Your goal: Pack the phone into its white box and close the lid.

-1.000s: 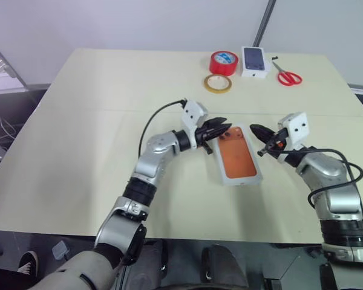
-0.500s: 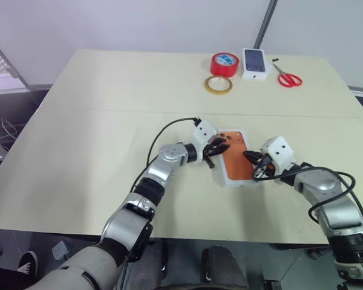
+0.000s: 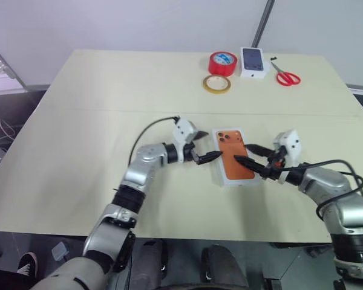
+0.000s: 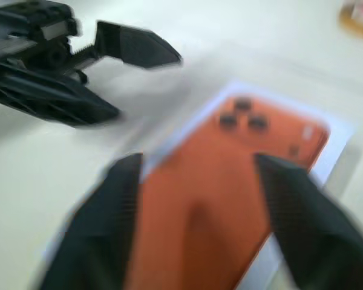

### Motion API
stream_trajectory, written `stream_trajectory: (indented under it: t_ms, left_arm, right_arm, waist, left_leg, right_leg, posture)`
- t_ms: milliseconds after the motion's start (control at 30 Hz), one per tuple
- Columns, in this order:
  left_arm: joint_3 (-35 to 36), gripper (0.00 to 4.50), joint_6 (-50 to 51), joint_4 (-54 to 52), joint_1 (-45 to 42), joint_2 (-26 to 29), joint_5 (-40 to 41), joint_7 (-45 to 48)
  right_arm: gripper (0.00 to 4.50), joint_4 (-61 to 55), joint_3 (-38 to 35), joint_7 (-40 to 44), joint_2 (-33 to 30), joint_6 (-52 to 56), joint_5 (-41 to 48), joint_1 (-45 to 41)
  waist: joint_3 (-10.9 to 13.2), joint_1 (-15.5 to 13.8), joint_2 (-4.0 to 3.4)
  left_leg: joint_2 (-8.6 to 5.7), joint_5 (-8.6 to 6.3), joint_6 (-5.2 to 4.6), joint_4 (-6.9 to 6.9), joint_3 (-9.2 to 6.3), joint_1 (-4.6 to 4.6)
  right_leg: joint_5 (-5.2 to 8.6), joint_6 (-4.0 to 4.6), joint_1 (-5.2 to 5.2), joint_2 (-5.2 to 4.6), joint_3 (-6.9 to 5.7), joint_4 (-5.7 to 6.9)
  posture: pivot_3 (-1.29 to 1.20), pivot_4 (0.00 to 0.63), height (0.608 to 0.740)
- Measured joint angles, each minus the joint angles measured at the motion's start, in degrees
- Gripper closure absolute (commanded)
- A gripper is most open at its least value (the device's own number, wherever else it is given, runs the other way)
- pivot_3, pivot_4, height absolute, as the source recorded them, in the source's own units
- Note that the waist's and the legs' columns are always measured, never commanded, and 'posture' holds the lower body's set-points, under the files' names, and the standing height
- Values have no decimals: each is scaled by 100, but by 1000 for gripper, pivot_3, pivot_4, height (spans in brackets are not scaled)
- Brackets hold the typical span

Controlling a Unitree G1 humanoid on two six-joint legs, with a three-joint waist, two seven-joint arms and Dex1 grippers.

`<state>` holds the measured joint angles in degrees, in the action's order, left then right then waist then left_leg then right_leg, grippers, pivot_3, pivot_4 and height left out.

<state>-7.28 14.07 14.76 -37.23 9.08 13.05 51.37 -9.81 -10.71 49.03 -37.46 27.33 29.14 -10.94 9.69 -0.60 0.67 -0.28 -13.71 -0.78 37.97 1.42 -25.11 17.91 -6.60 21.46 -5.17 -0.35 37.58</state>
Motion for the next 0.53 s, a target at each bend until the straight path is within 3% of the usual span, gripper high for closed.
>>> stream_trajectory:
  t_ms: [100,333,533]
  left_arm:
    - [455,0,317,-907,421,870,277,145]
    - [1091,0,795,-1436,1786,2123,718,486]
    - [1688,0,975,-1595,2350,2601,1026,451]
  right_arm:
    - [38,-15,-110,287,-308,-342,-81,177]
    - [38,19,-488,904,-785,-802,-97,707]
    - [38,674,-760,1179,-981,-1156,-195,745]
  waist:
    - [-6,6,-11]
    - [-4,-5,-10]
    - [-4,-12,-12]
  left_leg:
    - [1,0,1,-7,1,3]
    - [-4,-1,0,-7,1,3]
    - [-6,-3,1,-9,0,6]
  right_leg:
    - [0,0,-1,-1,0,-6]
    - [1,2,-3,-16,-2,-8]
    - [1,4,-6,-28,-3,-10]
  posture:
    - [0,150,728]
    - [0,150,728]
    - [0,150,728]
